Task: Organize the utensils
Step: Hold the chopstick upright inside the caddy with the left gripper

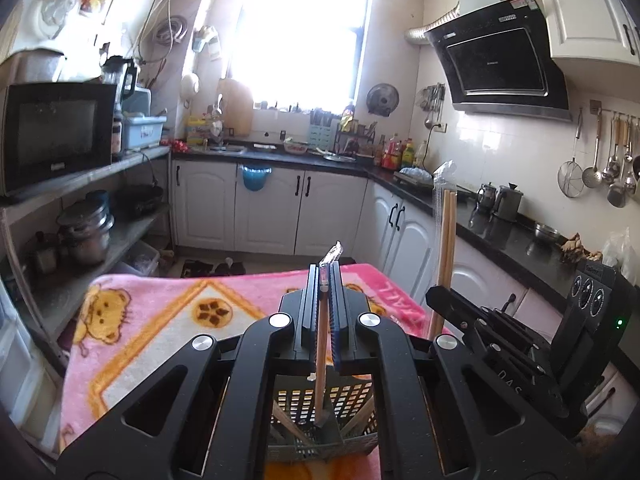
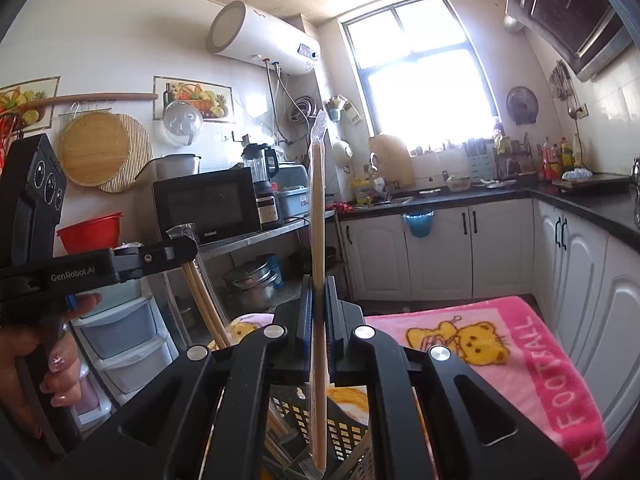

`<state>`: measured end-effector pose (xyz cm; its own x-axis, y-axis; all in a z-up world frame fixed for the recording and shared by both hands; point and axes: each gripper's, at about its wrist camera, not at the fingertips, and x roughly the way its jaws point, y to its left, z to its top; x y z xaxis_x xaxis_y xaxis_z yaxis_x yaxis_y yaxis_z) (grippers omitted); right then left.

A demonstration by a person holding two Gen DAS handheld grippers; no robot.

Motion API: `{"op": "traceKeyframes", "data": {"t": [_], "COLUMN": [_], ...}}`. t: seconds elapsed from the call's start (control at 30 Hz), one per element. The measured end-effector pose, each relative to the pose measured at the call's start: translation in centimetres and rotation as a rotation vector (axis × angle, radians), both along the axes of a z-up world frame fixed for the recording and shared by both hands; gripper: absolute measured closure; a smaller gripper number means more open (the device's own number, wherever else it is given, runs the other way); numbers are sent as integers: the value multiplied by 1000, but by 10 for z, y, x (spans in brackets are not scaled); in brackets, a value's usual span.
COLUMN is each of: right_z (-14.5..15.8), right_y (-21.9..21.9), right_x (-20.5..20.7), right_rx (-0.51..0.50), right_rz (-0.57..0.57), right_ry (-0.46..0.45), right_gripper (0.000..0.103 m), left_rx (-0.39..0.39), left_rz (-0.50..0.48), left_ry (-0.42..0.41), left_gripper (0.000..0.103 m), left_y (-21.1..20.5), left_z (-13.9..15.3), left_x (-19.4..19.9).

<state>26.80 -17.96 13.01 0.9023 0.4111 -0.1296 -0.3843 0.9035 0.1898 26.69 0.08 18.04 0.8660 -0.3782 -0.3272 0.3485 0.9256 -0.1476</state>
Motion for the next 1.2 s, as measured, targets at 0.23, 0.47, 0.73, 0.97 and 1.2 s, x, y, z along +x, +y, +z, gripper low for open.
{"op": "traceKeyframes", "data": {"t": [0.23,0.47,0.73,0.97,1.2], "right_z": [-23,-43,-64,-72,-80], "right_y": [7,10,10,5,-4], "right_x": [10,13,15,10,-3], "right_rx": [-26,-23,-8,-24,-34], "right_rz": [-32,-35,-43,-43,-31], "right_ry": [2,-8,-3,19,54], "right_gripper": [97,97,97,97,95], "left_rx": [-11,-19,-19,-8,-16], "left_rz": [3,-3,-8,-13,-11], "left_ry": [24,49,69,91,115], "left_gripper": [101,101,101,101,101], "left_y": [-2,-4,-8,-16,-17], "left_z": [-21,-39,-54,-65,-76], "left_x": [12,21,26,32,35]}}
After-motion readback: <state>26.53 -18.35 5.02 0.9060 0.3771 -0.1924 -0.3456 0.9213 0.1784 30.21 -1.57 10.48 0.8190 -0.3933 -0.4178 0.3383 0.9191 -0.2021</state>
